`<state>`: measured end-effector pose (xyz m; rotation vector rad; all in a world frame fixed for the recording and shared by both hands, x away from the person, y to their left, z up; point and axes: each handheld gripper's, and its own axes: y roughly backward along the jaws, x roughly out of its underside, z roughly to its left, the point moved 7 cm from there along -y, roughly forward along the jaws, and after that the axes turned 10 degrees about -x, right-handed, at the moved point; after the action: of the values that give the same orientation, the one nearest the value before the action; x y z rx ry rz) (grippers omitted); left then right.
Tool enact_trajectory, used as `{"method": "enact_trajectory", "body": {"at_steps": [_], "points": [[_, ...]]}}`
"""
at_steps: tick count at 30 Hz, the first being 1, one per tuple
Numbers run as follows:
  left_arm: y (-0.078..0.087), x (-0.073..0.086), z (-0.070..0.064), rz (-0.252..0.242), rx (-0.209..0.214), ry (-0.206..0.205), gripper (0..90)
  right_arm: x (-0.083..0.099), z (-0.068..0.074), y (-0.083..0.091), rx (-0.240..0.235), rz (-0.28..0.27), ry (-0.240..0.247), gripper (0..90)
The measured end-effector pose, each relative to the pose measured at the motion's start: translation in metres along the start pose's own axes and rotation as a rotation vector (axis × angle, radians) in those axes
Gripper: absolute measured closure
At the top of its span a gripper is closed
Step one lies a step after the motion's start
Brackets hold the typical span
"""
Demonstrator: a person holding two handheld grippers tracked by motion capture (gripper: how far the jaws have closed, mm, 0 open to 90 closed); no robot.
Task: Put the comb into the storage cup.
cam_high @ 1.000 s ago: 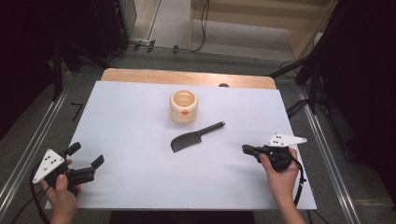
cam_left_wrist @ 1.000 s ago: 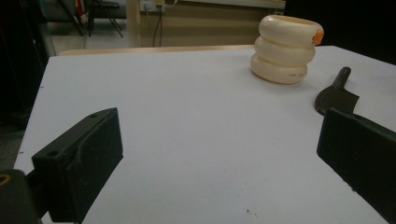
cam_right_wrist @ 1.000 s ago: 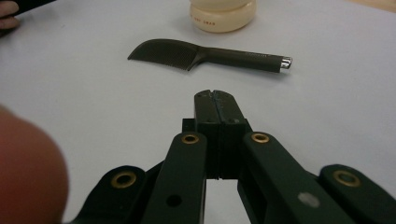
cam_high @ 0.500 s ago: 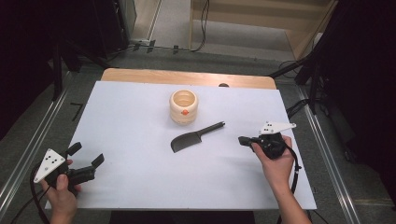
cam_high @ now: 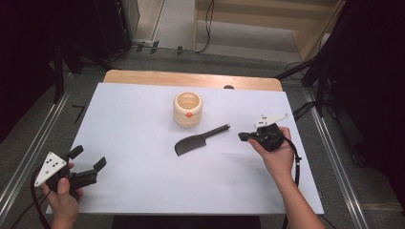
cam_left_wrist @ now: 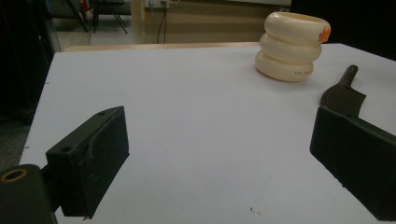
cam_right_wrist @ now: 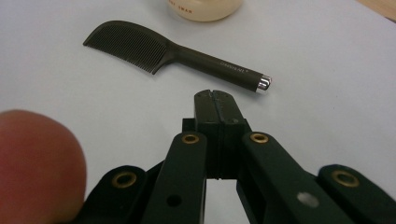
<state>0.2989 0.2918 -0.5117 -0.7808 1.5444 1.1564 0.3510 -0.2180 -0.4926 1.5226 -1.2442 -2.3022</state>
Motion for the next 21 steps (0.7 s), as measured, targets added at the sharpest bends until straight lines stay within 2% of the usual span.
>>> {"method": "enact_trajectory", "body": {"at_steps": [4,10,21], "points": [[0.0,0.0,0.0,0.002,0.001,0.0,4.6,-0.007,-0.002,-0.003,-0.006,0.023,0.008,88.4],[0.0,0.0,0.0,0.001,0.003,0.002,4.6,-0.021,-0.005,-0.009,-0.029,0.06,0.046,88.4],[0.0,0.0,0.0,0.003,0.006,0.003,4.6,-0.044,-0.017,-0.027,-0.023,0.135,0.082,88.4]]}}
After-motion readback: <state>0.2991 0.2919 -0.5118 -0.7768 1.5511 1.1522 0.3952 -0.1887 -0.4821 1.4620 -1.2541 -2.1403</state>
